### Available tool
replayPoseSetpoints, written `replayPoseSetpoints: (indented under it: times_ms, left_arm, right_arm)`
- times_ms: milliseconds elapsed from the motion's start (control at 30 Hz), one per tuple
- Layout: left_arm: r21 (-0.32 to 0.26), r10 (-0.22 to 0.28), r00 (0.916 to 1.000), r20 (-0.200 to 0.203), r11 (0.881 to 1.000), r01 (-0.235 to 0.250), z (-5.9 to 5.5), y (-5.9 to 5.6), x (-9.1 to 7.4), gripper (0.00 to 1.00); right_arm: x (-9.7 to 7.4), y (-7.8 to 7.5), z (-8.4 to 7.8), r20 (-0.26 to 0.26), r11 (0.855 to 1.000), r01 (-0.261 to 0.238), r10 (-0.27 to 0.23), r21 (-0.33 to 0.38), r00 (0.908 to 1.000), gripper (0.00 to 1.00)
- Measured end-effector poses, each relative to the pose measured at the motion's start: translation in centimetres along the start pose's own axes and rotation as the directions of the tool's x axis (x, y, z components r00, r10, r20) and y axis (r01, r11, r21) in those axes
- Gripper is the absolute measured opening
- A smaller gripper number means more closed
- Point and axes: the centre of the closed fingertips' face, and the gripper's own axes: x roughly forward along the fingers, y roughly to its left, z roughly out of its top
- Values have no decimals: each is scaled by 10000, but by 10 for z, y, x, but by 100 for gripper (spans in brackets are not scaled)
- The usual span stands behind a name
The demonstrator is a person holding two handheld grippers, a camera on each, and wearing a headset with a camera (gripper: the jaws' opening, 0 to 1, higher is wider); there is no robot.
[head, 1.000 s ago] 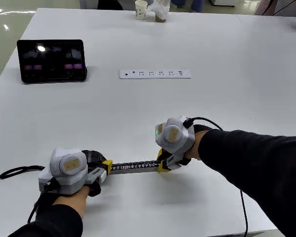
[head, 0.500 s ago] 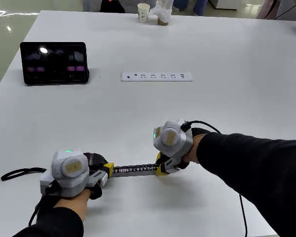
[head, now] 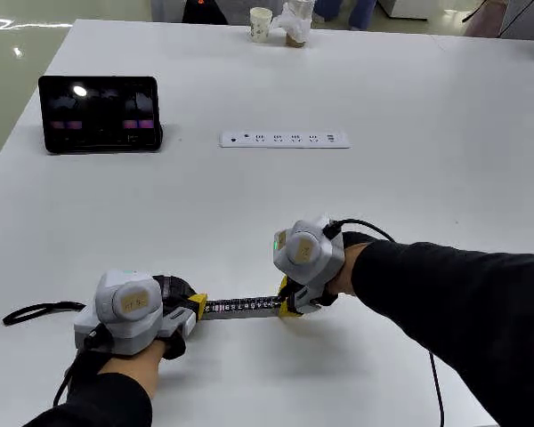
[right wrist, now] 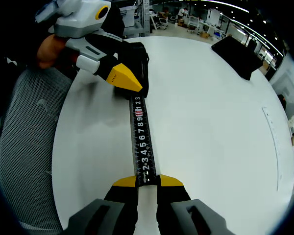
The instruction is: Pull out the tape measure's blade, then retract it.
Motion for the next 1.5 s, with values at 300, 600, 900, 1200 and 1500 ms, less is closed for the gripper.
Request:
replayPoseSetpoints:
  times_ms: [300, 600, 900, 1200, 1500]
  left_arm:
    - [12, -30, 10000, -33, 10000, 30, 0, 0, 1, 61]
    - [38, -81, 9999, -132, 10000, 82, 0, 0, 1, 61]
    - [52, -66, 9999, -117, 10000, 67, 0, 0, 1, 61]
    - [35, -67, 9999, -123, 10000, 67, 0, 0, 0, 61]
    - [27, -60, 9999, -110, 10000, 60, 0, 0, 0, 61]
  right_arm:
    - [1, 1, 4, 41, 10000, -9, 8, 53, 10000, 10]
    - [2, 1, 8, 119, 10000, -22, 21, 64, 9999, 11]
    - [4, 2, 13, 262, 10000, -41, 40, 52, 9996, 11]
    - [7, 3, 16, 310, 10000, -51, 51, -18, 9995, 11]
    - [10, 4, 21, 405, 10000, -65, 65, -2, 9992, 11]
